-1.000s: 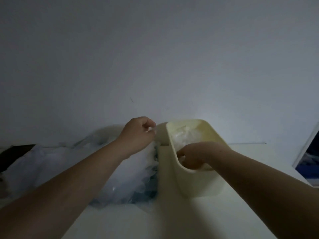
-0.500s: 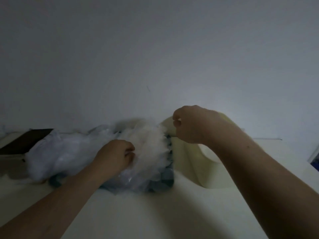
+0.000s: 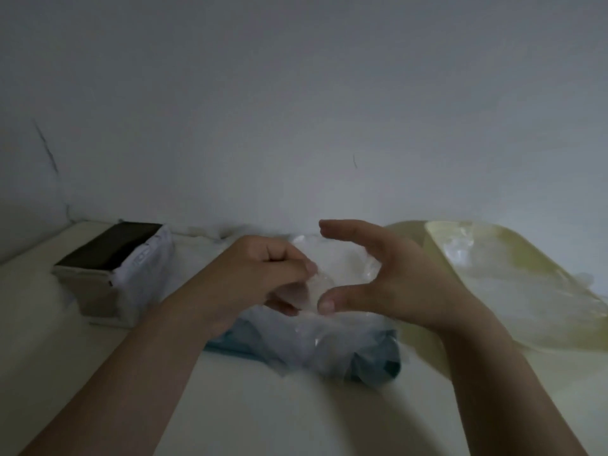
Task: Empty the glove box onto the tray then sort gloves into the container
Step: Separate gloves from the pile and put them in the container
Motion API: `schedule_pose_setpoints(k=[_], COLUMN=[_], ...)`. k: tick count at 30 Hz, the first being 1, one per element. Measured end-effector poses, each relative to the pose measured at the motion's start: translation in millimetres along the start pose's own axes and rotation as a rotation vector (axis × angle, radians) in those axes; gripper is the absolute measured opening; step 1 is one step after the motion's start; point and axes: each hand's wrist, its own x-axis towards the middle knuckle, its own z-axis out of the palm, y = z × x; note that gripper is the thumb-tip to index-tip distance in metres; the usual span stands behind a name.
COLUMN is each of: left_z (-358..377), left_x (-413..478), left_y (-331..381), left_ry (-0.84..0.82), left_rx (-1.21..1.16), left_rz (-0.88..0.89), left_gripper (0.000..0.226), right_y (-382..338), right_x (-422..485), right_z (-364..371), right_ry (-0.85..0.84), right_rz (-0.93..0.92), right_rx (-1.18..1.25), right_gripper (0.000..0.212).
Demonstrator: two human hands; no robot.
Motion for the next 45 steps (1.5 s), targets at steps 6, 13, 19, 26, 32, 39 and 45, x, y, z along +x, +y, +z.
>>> schedule_pose_setpoints(k=[6, 13, 19, 26, 32, 39, 45], left_z=[0, 0, 0, -16, -29, 3, 5], left_x=[5, 15, 15, 10, 4, 5, 25], left_y=[0, -8, -21, -7, -4, -10, -32], left_ry=[0.021, 0.026, 0.015, 0.103, 0.048, -0.050, 0.375], left_rx=[-0.371, -0.614, -0.413, -0.545, -0.482, -0.432, -0.210], left_rz=[-0.189, -0.137, -0.004, 0.120, 0.065, 0.092, 0.154], left_gripper=[0.011, 0.045, 0.035, 0.016, 0.014, 0.017, 0.040], right_y=[12, 9, -2, 21, 31, 15, 28], right_x=[-3, 3, 3, 9, 9, 5, 12], right_z=[-12, 9, 14, 12, 11, 19, 21], right_ry=[-0.222, 0.275, 0.183, 0.199, 0.439, -0.111, 0.138], right_rz=[-0.141, 0.013, 0.225, 0.316, 0.275, 0.156, 0.312], right_rx=[0.229, 0.378, 0.786, 0.707, 0.474, 0.886, 0.842], right_gripper=[0.109, 0.017, 0.025, 0.010, 0.032, 0.041, 0.011])
